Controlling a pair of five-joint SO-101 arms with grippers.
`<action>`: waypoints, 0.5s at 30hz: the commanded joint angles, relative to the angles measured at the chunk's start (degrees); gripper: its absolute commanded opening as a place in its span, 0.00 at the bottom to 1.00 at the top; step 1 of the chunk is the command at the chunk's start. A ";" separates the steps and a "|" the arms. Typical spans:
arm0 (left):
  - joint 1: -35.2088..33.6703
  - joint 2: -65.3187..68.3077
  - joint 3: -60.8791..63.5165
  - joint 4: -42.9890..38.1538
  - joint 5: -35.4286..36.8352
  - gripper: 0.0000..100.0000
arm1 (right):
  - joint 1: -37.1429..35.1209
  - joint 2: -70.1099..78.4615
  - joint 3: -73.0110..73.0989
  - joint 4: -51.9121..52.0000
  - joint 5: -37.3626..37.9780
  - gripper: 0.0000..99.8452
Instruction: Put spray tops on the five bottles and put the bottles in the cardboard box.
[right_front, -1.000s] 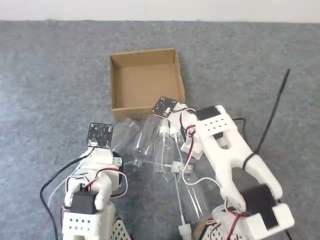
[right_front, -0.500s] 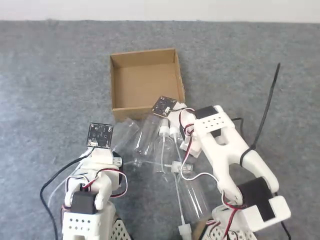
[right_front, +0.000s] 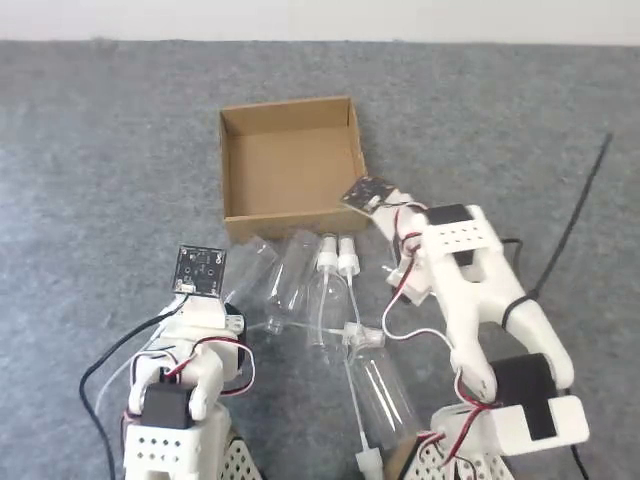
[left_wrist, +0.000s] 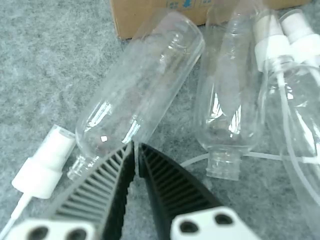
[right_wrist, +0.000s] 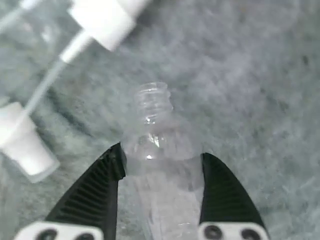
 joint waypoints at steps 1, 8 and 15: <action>-0.18 -0.88 -0.75 0.18 -0.35 0.01 | 3.56 -1.10 -3.08 0.84 0.53 0.07; -0.18 -0.88 -0.75 0.18 -0.35 0.01 | 4.00 -1.10 -3.08 4.88 -4.75 0.07; -0.18 -0.88 -0.75 0.18 -0.35 0.01 | 3.65 -1.10 -3.08 4.88 -12.84 0.07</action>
